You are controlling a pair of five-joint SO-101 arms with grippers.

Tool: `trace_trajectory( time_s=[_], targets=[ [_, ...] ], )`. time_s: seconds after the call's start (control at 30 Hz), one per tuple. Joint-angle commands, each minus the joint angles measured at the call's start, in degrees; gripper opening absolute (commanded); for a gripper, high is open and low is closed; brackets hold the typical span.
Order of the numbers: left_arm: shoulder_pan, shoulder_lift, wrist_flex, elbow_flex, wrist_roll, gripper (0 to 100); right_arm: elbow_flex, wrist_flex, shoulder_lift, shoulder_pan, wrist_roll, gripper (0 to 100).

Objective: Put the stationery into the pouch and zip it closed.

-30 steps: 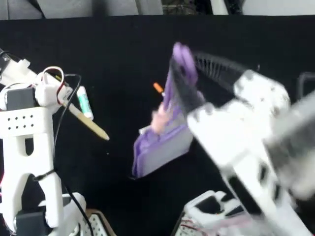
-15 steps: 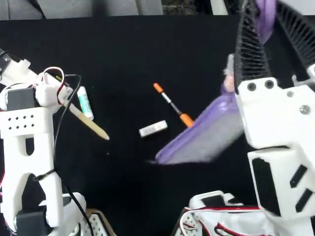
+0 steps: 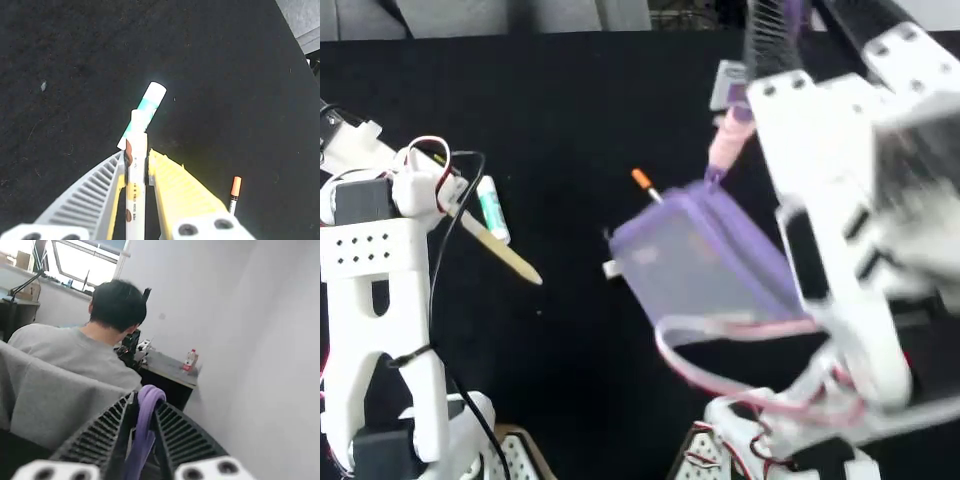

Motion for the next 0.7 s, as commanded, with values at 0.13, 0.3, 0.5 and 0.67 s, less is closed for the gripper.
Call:
trace_trajectory(
  time_s=[0.13,0.3,0.5,0.67],
  targets=[
    [-0.5,-1.1,-1.1,-0.1,0.9,3,1.6,-0.4,2.9,-11.2,0.4,1.1],
    [-0.5,-1.1,-1.1,-0.1,0.9,3,1.5,1.3,2.9,-16.1,0.4,1.1],
    [-0.5,-1.1,-1.1,-0.1,0.9,3,-2.6,7.6,2.6,-20.7,0.4,1.1],
    [-0.6,-1.1,-1.1,-0.1,0.9,3,-14.8,18.9,2.6,-23.1,0.4,1.1]
  ],
)
